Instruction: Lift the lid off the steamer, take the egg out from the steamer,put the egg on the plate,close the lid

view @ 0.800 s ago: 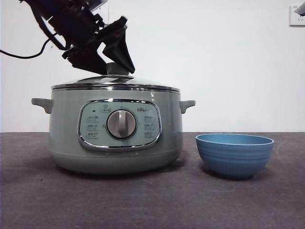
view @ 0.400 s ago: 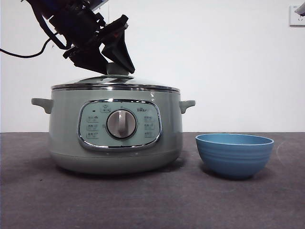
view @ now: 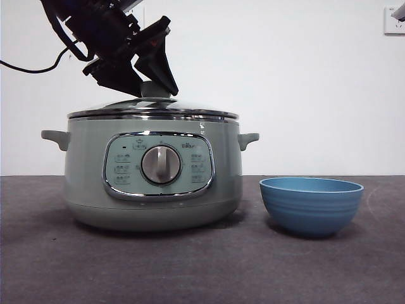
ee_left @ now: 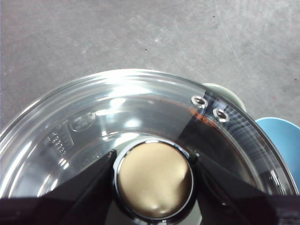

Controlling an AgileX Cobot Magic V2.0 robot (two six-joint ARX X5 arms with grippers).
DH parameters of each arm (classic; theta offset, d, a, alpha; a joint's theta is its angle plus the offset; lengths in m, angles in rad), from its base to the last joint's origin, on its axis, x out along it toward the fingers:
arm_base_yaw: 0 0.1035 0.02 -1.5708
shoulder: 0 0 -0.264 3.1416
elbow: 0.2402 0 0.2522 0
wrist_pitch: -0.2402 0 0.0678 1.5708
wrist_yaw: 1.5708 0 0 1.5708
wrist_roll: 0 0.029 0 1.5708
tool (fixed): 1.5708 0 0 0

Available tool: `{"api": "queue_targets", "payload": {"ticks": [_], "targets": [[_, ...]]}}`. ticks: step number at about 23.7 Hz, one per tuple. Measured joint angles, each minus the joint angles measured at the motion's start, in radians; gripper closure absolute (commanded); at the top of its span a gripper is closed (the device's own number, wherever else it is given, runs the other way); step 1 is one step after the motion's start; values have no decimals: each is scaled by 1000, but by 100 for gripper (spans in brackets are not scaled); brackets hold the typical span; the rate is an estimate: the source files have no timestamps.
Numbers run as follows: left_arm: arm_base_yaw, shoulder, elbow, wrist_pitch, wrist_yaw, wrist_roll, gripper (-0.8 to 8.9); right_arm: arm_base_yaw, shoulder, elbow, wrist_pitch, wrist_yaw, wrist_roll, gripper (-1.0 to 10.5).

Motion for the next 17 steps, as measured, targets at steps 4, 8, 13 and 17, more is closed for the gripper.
{"api": "queue_targets", "payload": {"ticks": [4, 8, 13, 17], "targets": [[0, -3, 46, -63, 6, -12, 822, 0, 0, 0, 0, 0, 0, 410], [0, -30, 91, -116, 9, -18, 822, 0, 0, 0, 0, 0, 0, 410], [0, -106, 117, -140, 6, -19, 822, 0, 0, 0, 27, 0, 12, 410], [0, -230, 118, -196, 3, -19, 822, 0, 0, 0, 93, 0, 48, 410]]}}
